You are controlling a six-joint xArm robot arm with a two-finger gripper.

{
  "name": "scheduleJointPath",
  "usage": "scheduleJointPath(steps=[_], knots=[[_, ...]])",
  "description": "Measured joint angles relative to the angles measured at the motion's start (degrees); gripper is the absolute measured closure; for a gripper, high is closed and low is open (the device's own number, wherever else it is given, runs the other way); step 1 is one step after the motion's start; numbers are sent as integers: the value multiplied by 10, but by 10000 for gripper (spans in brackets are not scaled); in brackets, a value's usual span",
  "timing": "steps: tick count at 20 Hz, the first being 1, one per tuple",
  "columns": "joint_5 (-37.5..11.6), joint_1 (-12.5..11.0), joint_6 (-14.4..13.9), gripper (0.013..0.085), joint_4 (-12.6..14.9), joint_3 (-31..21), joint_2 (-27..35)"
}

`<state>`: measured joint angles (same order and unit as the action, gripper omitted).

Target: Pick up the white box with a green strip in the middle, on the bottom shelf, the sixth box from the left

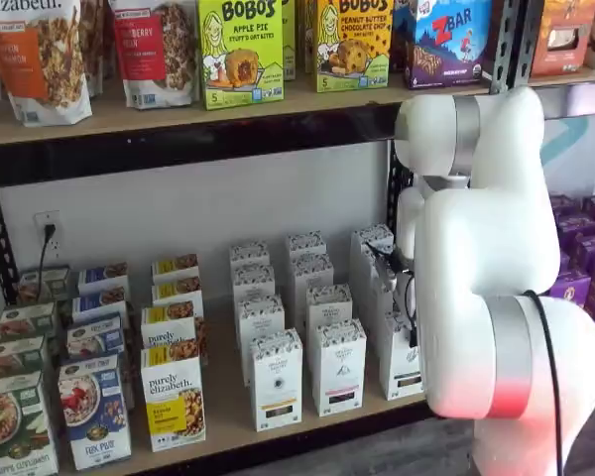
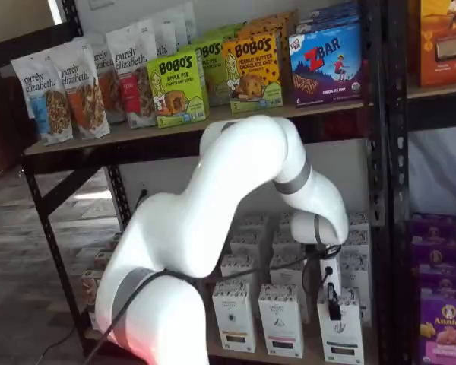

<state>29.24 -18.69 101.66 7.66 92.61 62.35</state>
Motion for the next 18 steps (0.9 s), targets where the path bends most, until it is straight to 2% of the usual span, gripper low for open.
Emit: scheduleJointPath(steps=[3, 6, 8, 9, 12, 14, 18], knots=[[5, 1, -19, 130, 20, 9, 9], [-2, 2, -7, 130, 6, 10, 12], [-4, 2, 1, 210, -4, 10, 12], [-4, 2, 2, 210, -5, 10, 12], [-3, 1, -1, 290, 0, 10, 10], [-4, 1, -10, 290, 10, 8, 9], [0, 2, -13, 290, 14, 7, 7]])
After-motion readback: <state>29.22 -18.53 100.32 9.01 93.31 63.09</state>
